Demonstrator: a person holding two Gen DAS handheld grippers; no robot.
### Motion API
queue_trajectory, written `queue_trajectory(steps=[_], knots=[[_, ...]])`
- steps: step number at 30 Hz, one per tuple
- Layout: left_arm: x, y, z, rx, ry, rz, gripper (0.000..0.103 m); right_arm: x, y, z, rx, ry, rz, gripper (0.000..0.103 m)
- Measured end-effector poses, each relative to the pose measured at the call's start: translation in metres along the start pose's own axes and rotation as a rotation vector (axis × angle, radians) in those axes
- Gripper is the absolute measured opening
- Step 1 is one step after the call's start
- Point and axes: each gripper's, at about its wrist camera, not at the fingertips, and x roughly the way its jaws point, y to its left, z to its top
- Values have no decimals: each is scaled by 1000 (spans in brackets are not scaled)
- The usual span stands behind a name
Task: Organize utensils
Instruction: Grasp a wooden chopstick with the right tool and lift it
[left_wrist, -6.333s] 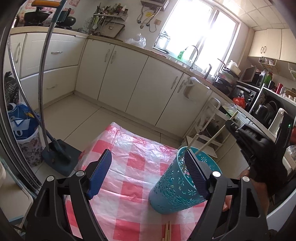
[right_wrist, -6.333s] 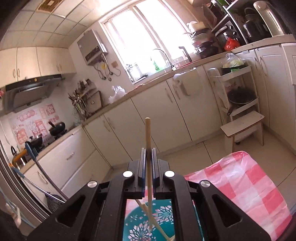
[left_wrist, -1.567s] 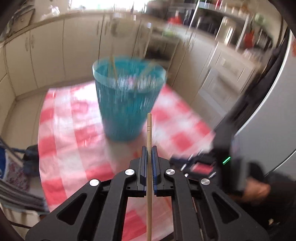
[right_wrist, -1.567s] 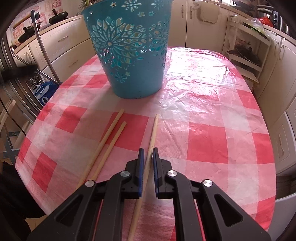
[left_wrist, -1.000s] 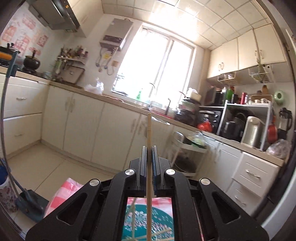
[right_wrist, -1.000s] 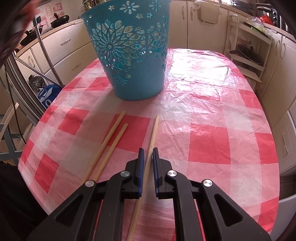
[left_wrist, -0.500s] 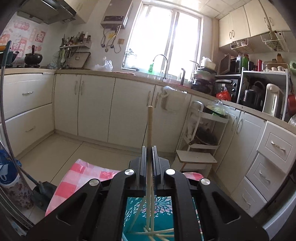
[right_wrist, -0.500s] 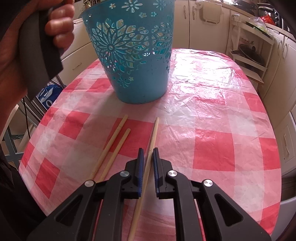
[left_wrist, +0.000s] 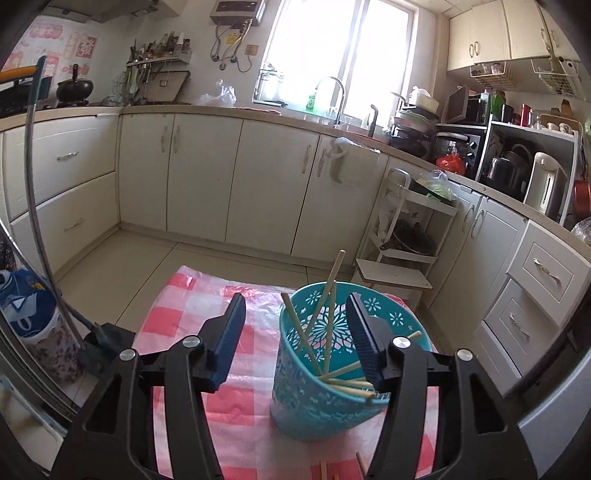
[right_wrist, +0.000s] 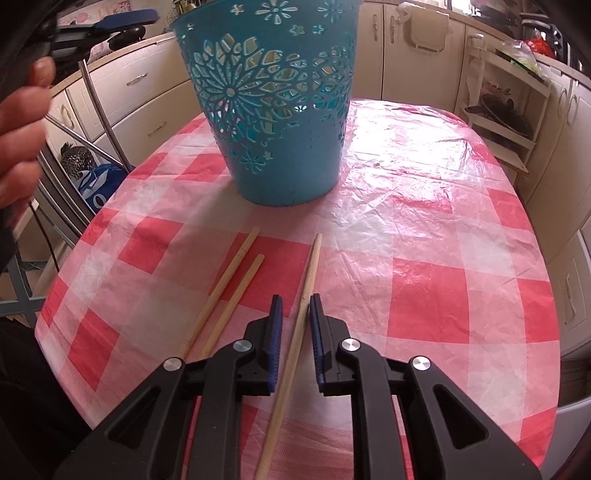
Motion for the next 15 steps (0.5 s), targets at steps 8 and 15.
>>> queue_trajectory(steps=[8, 15], knots=[[-23, 35, -9, -81, 46, 28, 64, -7, -21, -6, 130, 17, 64, 6], [-27, 58, -4, -143, 58, 49, 65, -26, -38, -22, 303, 18, 207, 6]])
